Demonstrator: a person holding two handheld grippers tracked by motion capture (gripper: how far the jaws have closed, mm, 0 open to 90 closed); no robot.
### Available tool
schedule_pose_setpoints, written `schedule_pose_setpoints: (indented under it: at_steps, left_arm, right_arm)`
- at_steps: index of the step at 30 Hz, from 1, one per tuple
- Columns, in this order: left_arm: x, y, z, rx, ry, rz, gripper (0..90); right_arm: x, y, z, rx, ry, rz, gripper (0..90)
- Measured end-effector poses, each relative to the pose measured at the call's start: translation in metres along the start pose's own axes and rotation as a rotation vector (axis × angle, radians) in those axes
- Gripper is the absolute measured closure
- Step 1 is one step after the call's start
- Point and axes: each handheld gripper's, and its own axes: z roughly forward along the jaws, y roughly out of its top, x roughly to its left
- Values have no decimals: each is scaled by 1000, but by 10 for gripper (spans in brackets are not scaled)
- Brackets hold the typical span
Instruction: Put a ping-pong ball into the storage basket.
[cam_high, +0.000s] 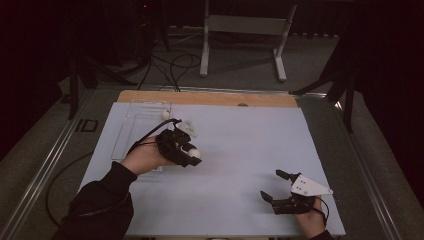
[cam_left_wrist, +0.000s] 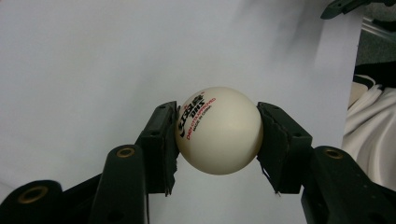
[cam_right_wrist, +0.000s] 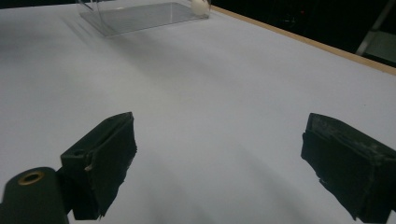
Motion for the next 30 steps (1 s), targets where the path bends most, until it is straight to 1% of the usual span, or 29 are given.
schedule_pose_setpoints:
  at_steps: [1,3,4,5,7,8,9,10,11,12,13,15,17,20,21,23,24,25,26,29,30]
  left_arm:
    - [1,0,-2,-4,-6,0,522]
    - [2,0,-6,-4,6,-4,522]
    - [3,-1,-8,-8,0,-8,522]
    - [3,-1,-9,-9,6,-14,521]
    - [5,-2,-13,-6,17,-13,522]
    - [6,-2,-16,-11,19,-18,521]
    - [6,-3,-18,-18,29,-25,522]
    - [7,-3,-20,-22,25,-25,521]
    - [8,-4,-21,-33,26,-35,521]
    - [8,-4,-21,-33,26,-35,522]
    - [10,-5,-25,-32,35,-40,522]
    - [12,-6,-29,-37,39,-49,521]
    - [13,-7,-32,-48,38,-53,522]
    - [14,-8,-36,-54,52,-59,522]
    - [15,-8,-37,-60,48,-62,522]
    - [16,-9,-39,-62,61,-67,522]
    - [17,-9,-40,-70,54,-72,522]
    - [17,-10,-41,-69,61,-71,522]
    - [17,-10,-43,-70,71,-81,522]
    - [19,-11,-47,-79,65,-79,522]
    - [21,-12,-50,-82,77,-88,522]
  right_arm:
    - [0,0,0,0,0,-1,100]
    - [0,0,0,0,1,0,100]
    - [0,0,1,1,-1,-1,100]
    - [0,0,1,3,-1,0,100]
    - [0,0,1,3,-1,-1,100]
    - [0,0,1,2,-1,1,100]
    - [0,0,1,0,0,-2,100]
    - [0,0,0,0,-2,-3,100]
    - [0,0,0,-1,-3,-4,100]
    - [0,0,0,-1,-3,-4,100]
    - [0,0,0,-3,-4,-4,100]
    - [1,0,0,-2,-6,-6,100]
    - [1,0,0,-4,-6,-7,100]
    - [0,0,0,-4,-7,-6,100]
    - [1,0,0,-4,-9,-7,100]
    - [1,0,0,-7,-9,-8,100]
    - [1,0,0,-7,-10,-8,100]
    - [1,0,0,-6,-10,-7,100]
    - [1,0,0,-7,-10,-7,100]
    - [1,1,0,-7,-11,-8,100]
    - [1,1,0,-7,-8,-8,100]
